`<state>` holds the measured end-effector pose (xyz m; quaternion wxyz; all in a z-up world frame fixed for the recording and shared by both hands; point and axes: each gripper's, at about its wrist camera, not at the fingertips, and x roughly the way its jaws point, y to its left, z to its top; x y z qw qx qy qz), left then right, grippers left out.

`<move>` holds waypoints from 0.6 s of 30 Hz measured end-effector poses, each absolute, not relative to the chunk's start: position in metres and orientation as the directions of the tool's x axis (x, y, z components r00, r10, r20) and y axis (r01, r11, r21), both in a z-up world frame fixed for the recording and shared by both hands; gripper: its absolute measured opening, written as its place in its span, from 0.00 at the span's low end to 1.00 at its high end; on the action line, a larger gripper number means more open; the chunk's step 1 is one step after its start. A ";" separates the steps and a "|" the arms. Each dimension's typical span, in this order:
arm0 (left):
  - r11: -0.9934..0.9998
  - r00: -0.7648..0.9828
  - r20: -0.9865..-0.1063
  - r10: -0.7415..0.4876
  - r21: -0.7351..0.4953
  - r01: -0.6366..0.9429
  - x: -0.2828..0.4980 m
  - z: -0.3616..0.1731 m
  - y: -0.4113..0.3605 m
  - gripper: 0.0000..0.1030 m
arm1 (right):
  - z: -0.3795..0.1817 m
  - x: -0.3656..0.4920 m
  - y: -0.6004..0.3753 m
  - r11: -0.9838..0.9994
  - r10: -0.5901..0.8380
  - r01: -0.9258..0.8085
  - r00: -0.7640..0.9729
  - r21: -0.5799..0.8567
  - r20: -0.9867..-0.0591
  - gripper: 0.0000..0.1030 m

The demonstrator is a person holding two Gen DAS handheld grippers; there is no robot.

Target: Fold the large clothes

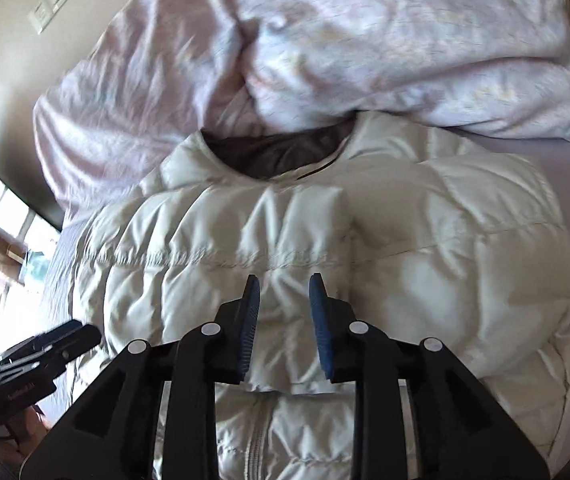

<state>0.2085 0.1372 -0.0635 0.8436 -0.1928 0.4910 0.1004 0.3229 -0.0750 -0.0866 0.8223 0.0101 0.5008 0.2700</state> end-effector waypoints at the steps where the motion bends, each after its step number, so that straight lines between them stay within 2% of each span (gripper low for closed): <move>1: 0.907 0.497 -0.868 -0.017 -0.223 -0.358 0.207 -0.064 0.137 0.57 | -0.093 0.324 -0.068 0.860 0.432 -0.434 0.339 0.269 -0.836 0.26; 4: 0.907 0.497 -0.868 -0.009 -0.217 -0.361 0.203 -0.064 0.139 0.59 | -0.121 0.329 -0.060 0.887 0.329 -0.412 0.254 0.206 -0.909 0.25; 8: 0.907 0.494 -0.870 0.006 -0.203 -0.370 0.194 -0.064 0.143 0.61 | -0.133 0.336 -0.058 0.891 0.308 -0.408 0.219 0.200 -0.926 0.24; 13: 0.908 0.497 -0.866 0.050 -0.168 -0.384 0.179 -0.060 0.150 0.74 | -0.127 0.339 -0.060 0.891 0.313 -0.399 0.192 0.218 -0.930 0.28; 15: 0.909 0.500 -0.864 0.057 -0.162 -0.384 0.169 -0.058 0.155 0.78 | -0.118 0.338 -0.070 0.880 0.362 -0.388 0.175 0.274 -0.916 0.40; 17: 0.911 0.498 -0.865 0.060 -0.157 -0.382 0.160 -0.058 0.159 0.81 | -0.107 0.333 -0.078 0.870 0.391 -0.393 0.181 0.299 -0.902 0.62; 18: 0.911 0.493 -0.868 0.064 -0.150 -0.383 0.153 -0.060 0.163 0.82 | -0.100 0.329 -0.086 0.879 0.368 -0.396 0.207 0.266 -0.907 0.70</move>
